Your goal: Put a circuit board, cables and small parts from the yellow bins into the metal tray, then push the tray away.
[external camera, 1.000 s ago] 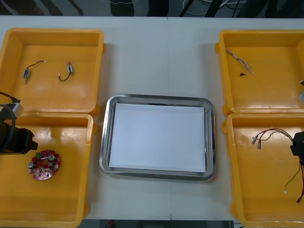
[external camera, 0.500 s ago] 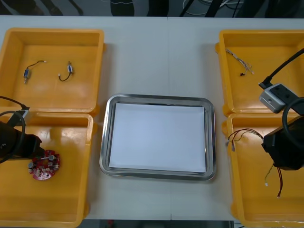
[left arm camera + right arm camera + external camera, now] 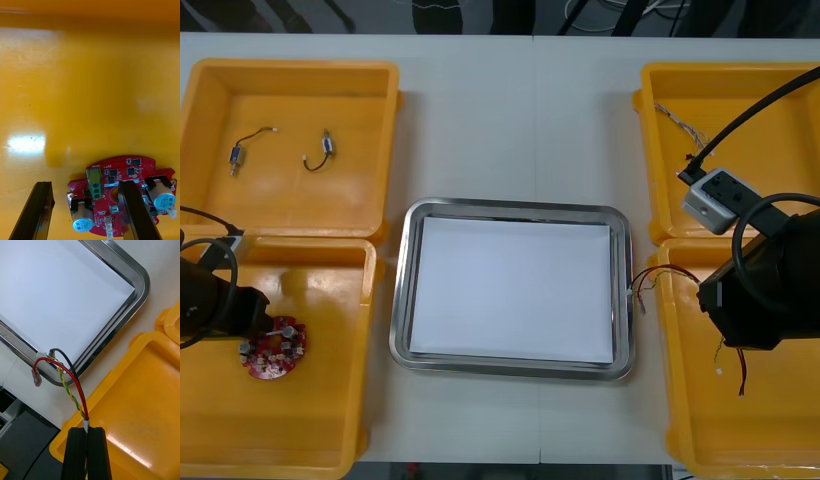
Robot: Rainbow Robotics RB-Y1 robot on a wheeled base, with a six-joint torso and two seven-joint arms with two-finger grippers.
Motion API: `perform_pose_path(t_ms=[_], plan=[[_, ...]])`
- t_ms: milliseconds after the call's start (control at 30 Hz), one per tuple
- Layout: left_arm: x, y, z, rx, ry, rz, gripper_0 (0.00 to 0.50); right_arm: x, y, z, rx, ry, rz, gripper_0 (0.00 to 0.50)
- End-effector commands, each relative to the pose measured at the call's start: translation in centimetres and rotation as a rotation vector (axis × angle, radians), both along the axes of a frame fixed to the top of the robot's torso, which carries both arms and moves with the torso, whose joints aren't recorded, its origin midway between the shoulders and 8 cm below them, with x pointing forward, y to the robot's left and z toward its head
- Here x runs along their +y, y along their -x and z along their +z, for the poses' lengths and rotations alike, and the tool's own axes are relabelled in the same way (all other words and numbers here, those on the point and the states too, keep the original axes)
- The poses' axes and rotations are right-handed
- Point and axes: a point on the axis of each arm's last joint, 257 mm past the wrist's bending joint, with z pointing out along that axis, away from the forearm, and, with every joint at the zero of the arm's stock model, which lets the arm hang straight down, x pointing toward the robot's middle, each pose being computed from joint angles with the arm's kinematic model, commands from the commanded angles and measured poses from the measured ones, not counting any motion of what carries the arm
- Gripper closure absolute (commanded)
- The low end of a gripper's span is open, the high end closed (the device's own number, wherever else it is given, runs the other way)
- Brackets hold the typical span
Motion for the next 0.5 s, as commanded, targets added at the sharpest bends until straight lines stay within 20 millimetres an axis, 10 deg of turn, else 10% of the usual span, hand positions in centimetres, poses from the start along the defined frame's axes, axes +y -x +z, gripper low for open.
perform_pose_path(t_ms=[33,500], plan=[[-0.69,-1.06,0.06,-0.021,0.033,0.089,0.000,1.15,-0.31,0.81,-0.049,0.028,0.077,0.500],[-0.95,-1.37,-0.70,-0.037,0.028,0.083,0.000,1.75,-0.71,-0.14,-0.068,0.086,0.129,0.500]])
